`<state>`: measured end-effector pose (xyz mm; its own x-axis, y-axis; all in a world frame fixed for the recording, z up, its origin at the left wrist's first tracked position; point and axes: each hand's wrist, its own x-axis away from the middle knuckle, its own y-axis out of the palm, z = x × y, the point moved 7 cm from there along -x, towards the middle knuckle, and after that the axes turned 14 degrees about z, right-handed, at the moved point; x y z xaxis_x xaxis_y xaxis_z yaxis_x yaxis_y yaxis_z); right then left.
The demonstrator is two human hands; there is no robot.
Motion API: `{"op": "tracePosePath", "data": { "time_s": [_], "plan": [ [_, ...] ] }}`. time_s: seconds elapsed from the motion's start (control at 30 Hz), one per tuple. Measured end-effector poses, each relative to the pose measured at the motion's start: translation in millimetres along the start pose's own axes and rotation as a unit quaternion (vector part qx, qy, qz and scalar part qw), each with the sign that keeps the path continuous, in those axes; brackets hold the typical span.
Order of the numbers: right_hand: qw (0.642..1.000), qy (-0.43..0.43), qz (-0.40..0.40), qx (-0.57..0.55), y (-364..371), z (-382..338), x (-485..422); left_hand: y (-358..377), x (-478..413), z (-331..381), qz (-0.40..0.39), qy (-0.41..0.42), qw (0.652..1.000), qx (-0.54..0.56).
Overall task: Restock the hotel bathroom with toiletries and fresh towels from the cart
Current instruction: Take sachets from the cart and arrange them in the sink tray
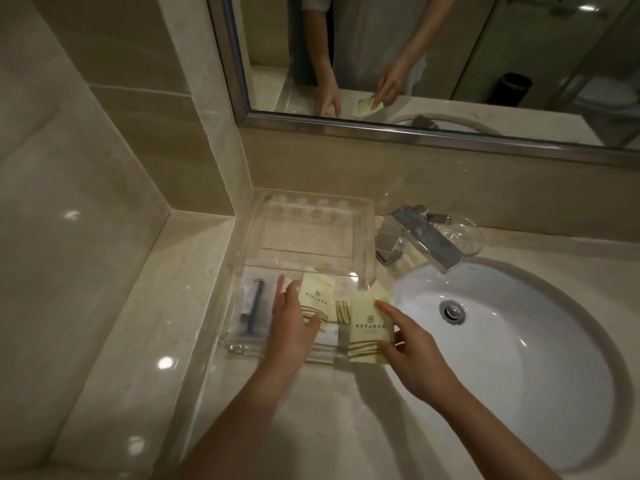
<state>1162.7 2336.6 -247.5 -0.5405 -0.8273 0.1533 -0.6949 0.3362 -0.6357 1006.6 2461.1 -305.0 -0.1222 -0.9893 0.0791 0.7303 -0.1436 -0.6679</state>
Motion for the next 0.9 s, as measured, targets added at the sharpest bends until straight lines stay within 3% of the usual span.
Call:
{"op": "tracePosePath", "data": {
  "time_s": [0.17,0.3,0.43,0.63,0.9],
  "plan": [
    [1.0,-0.011,-0.011,0.005,2.8,0.0,-2.6,-21.4,10.3,12.2,-0.018,0.14,0.975,-0.169],
    [0.999,-0.021,-0.018,0.027,8.6,-1.2,-13.8,-12.8,1.5,17.9,-0.092,0.243,0.941,-0.215],
    [0.997,-0.039,-0.024,0.057,19.0,-2.9,-22.2,5.1,-8.4,-2.5,-0.158,0.239,0.929,-0.236],
    [0.99,-0.054,-0.013,0.13,34.8,-2.2,-34.3,16.8,-18.4,-4.8,-0.162,0.258,0.914,-0.267],
    [0.947,-0.137,0.018,0.291,55.7,-7.5,-51.2,23.2,-22.7,-12.1,-0.16,0.242,0.923,-0.252]
  ]
}}
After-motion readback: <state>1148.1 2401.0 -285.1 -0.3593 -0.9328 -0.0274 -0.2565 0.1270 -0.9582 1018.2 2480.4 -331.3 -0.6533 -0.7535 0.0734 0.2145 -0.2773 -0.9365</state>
